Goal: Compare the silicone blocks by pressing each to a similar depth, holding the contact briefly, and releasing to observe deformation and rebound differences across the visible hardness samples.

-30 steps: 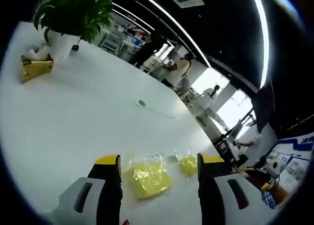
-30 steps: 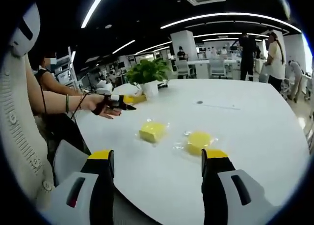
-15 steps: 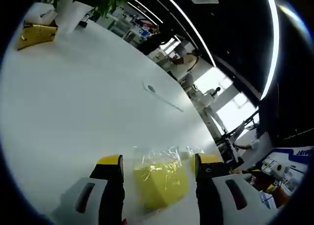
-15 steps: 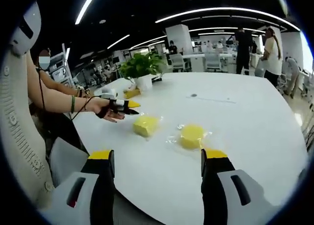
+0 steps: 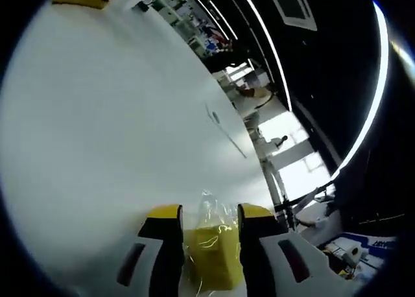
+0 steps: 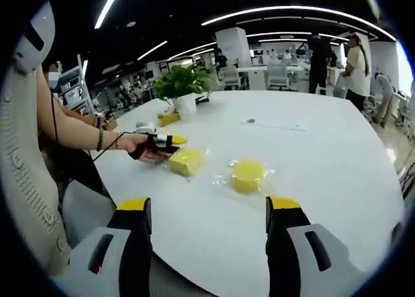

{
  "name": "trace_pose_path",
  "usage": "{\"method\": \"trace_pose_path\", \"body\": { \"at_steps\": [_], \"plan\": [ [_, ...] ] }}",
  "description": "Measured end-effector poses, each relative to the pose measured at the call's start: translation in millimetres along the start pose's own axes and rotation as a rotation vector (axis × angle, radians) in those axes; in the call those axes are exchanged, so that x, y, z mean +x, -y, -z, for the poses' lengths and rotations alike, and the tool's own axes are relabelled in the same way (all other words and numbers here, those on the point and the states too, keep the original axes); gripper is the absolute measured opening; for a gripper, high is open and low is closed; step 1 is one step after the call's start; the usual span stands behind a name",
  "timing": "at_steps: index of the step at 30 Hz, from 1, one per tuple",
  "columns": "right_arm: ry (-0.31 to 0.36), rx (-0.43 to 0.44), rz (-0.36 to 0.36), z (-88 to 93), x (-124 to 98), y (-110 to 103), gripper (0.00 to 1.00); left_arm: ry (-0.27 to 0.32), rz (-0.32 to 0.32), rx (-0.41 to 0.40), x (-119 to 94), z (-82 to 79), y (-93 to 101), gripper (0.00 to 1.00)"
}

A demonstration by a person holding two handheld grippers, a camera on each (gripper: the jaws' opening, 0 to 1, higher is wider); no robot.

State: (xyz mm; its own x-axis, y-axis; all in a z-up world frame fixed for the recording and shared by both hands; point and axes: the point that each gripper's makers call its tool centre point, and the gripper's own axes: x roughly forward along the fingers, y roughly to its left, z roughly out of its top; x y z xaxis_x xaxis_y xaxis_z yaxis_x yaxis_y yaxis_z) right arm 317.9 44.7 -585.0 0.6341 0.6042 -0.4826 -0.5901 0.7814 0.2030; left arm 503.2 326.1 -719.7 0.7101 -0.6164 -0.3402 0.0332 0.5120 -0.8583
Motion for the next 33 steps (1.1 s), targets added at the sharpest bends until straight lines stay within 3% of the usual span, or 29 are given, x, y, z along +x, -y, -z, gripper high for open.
{"method": "trace_pose_path", "body": {
  "at_steps": [4,7,14,17,23,26,32,33],
  "plan": [
    [-0.014,-0.002,0.001,2.4,0.4,0.9,0.66,0.014,-0.004,-0.032,3.4,-0.9,-4.6,0.16],
    [-0.016,-0.001,0.006,2.7,-0.3,2.2,0.66,0.015,0.006,-0.064,5.9,-1.4,-4.6,0.13],
    [-0.016,-0.001,0.013,3.0,-2.9,3.8,0.66,0.005,0.010,-0.018,7.5,-4.6,-5.7,0.01],
    [-0.014,-0.001,0.015,3.7,-4.6,2.8,0.66,-0.003,0.002,-0.004,7.0,-5.4,-6.4,0.00],
    [-0.009,-0.006,0.023,4.6,-11.0,0.9,0.65,0.055,-0.008,0.115,5.0,-19.3,5.9,0.00],
    [-0.001,-0.007,0.027,3.6,-13.4,0.3,0.65,0.048,-0.018,0.235,3.0,-23.5,17.2,0.00],
    [0.017,-0.019,0.024,1.1,-16.7,-5.9,0.65,0.020,-0.061,0.388,-1.3,-25.7,28.9,0.00],
    [0.022,-0.020,0.023,0.4,-17.3,-7.2,0.65,0.017,-0.062,0.455,-3.1,-25.8,34.3,0.00]
  ]
}}
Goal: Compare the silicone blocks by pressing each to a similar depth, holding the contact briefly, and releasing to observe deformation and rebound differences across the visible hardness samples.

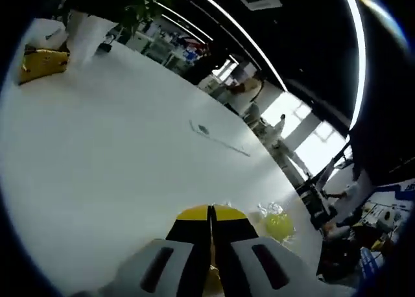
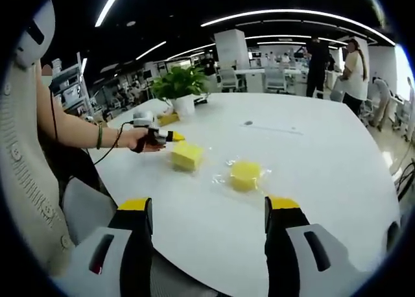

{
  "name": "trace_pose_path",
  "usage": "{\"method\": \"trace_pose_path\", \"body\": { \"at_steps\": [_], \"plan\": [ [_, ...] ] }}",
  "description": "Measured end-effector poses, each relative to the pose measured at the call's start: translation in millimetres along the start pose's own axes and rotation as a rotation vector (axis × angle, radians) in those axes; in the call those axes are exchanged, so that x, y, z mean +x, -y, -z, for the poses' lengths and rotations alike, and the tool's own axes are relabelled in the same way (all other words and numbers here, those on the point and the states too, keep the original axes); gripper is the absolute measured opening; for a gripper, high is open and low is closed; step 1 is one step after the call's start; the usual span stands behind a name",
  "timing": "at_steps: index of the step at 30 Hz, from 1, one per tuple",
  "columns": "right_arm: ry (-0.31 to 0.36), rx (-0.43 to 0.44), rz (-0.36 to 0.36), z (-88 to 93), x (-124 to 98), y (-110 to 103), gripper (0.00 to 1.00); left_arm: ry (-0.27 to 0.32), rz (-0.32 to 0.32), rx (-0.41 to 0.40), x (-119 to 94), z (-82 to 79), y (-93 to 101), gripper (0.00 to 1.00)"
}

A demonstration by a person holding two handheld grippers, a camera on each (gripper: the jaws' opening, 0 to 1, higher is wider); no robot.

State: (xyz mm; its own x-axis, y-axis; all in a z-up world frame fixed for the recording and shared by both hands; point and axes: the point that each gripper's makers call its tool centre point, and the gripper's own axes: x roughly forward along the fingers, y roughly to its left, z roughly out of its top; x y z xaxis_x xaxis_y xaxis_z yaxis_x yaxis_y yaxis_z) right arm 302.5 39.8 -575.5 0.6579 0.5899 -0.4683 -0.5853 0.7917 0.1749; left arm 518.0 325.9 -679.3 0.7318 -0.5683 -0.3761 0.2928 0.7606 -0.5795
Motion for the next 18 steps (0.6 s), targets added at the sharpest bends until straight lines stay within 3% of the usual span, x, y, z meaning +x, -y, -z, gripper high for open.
{"method": "trace_pose_path", "body": {
  "at_steps": [5,10,13,16,18],
  "plan": [
    [0.008,-0.016,-0.003,-0.6,-3.1,-6.5,0.65,-0.013,0.003,0.166,-11.0,-4.1,19.9,0.00],
    [0.030,-0.029,-0.011,-5.9,-6.9,-13.0,0.64,-0.023,0.010,0.166,-25.8,-7.9,40.1,0.00],
    [0.035,-0.043,-0.020,-8.1,-7.7,-17.6,0.64,0.004,0.023,0.167,-36.4,-13.0,53.7,0.00],
    [0.049,-0.058,-0.030,-12.7,-8.7,-23.3,0.64,0.036,0.003,0.261,-46.0,-20.1,62.8,0.00],
    [0.060,-0.069,-0.034,-15.8,-10.0,-26.3,0.64,0.044,0.027,0.319,-51.5,-21.7,75.1,0.00]
  ]
}}
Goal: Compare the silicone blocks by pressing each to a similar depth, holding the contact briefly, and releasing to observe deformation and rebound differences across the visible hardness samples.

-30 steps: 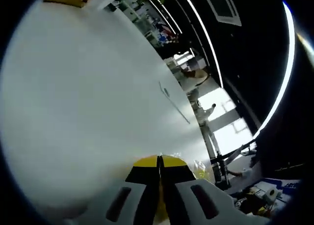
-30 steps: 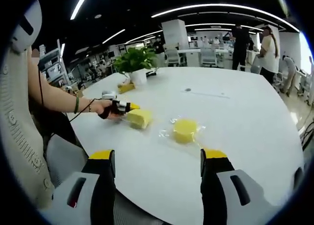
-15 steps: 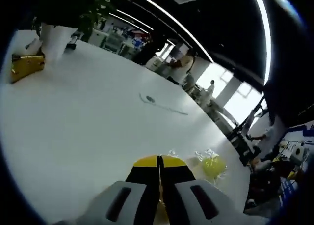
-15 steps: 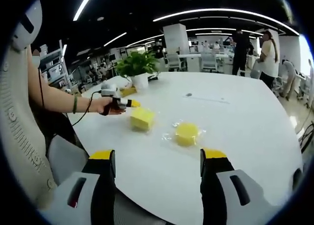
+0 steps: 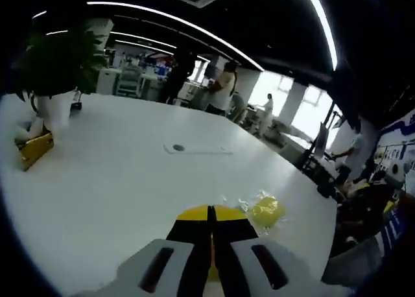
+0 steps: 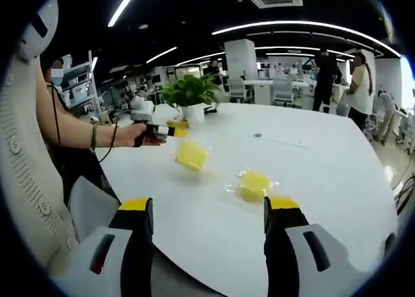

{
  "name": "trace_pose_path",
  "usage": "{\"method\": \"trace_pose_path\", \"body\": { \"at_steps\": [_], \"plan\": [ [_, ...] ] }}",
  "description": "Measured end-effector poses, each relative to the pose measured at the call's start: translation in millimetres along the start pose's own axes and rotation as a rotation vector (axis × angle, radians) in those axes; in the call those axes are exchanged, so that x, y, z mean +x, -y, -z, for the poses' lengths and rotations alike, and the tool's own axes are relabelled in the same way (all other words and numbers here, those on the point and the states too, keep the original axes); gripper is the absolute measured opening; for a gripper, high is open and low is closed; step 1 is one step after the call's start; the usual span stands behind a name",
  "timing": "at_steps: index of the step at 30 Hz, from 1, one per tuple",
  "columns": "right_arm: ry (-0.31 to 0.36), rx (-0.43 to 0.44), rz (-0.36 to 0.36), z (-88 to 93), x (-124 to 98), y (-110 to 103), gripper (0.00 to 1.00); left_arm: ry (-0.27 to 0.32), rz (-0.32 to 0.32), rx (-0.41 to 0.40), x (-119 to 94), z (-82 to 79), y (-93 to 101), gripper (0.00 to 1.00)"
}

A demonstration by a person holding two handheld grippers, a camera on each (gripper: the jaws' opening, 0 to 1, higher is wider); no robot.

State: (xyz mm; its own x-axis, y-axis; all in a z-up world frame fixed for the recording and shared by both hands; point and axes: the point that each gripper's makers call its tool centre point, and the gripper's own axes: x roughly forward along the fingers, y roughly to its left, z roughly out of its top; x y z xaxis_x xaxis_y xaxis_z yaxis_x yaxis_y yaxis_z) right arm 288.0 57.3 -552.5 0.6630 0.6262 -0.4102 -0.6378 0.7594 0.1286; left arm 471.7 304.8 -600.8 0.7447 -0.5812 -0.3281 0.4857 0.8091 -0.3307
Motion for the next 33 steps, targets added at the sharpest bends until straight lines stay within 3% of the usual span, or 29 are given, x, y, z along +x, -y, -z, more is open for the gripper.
{"method": "trace_pose_path", "body": {
  "at_steps": [5,13,17,23,33],
  "plan": [
    [0.027,-0.029,-0.014,-8.6,-3.1,-7.0,0.64,-0.005,0.020,0.068,-11.2,-5.6,21.5,0.00],
    [0.061,-0.064,-0.030,-19.2,-8.9,-13.0,0.65,0.023,0.021,0.100,-31.9,-21.9,32.9,0.00],
    [0.078,-0.078,-0.037,-24.1,-13.4,-14.9,0.65,0.055,0.039,0.104,-44.2,-36.0,45.4,0.00],
    [0.097,-0.116,-0.054,-36.0,-19.3,-17.4,0.66,0.091,0.053,0.172,-60.0,-57.6,63.1,0.00],
    [0.119,-0.214,-0.103,-71.9,-22.2,-14.7,0.71,0.129,0.144,0.234,-80.3,-90.4,99.0,0.00]
  ]
}}
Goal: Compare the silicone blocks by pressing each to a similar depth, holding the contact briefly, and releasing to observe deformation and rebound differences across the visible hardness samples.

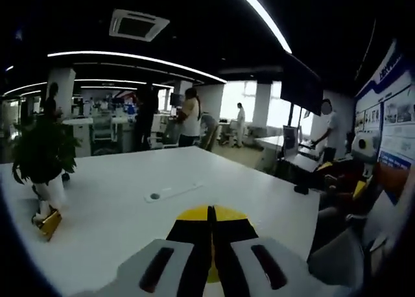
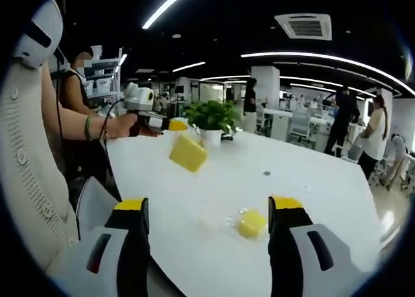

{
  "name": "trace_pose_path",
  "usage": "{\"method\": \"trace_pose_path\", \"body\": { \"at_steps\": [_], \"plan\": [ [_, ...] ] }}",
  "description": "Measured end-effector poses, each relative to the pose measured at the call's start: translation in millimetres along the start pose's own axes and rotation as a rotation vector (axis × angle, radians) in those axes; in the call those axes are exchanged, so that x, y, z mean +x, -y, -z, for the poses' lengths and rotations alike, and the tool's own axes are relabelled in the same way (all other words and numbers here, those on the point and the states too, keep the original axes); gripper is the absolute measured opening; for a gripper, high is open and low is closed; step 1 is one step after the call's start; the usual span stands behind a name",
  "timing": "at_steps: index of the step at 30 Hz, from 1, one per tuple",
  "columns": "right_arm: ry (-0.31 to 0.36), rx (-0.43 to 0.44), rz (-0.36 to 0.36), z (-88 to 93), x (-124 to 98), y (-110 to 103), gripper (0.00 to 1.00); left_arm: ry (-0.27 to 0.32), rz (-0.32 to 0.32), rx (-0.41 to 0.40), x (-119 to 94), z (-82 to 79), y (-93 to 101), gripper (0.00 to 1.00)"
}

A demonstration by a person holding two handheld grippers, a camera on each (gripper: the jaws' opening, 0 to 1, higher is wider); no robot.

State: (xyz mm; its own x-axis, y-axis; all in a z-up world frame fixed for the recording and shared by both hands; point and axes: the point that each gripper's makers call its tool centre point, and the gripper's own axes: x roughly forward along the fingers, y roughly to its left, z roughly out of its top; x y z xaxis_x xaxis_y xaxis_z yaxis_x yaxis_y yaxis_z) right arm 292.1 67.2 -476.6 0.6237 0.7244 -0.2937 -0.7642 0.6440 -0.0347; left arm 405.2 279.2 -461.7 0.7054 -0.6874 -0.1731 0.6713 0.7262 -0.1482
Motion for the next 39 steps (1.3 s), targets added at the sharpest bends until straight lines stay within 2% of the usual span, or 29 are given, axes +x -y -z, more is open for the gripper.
{"method": "trace_pose_path", "body": {
  "at_steps": [9,13,20,24,31,39],
  "plan": [
    [0.000,-0.114,-0.074,-37.0,20.3,6.3,0.74,0.044,0.085,0.049,-3.3,-39.3,23.0,0.00],
    [-0.002,-0.150,-0.120,-51.5,34.1,4.7,0.75,0.042,0.125,0.068,-4.3,-49.6,33.8,0.00],
    [-0.031,-0.185,-0.190,-61.5,59.6,1.9,0.77,0.029,0.188,0.129,-7.5,-60.1,55.7,0.00],
    [-0.040,-0.215,-0.219,-68.1,75.4,-1.0,0.79,0.023,0.234,0.133,-9.5,-63.1,67.8,0.00],
    [-0.078,-0.263,-0.305,-70.7,99.2,-16.8,0.80,0.008,0.301,0.162,-8.5,-66.4,89.7,0.00],
    [-0.128,-0.295,-0.386,-65.4,119.8,-30.1,0.77,0.002,0.363,0.191,-4.5,-72.6,111.0,0.00]
  ]
}}
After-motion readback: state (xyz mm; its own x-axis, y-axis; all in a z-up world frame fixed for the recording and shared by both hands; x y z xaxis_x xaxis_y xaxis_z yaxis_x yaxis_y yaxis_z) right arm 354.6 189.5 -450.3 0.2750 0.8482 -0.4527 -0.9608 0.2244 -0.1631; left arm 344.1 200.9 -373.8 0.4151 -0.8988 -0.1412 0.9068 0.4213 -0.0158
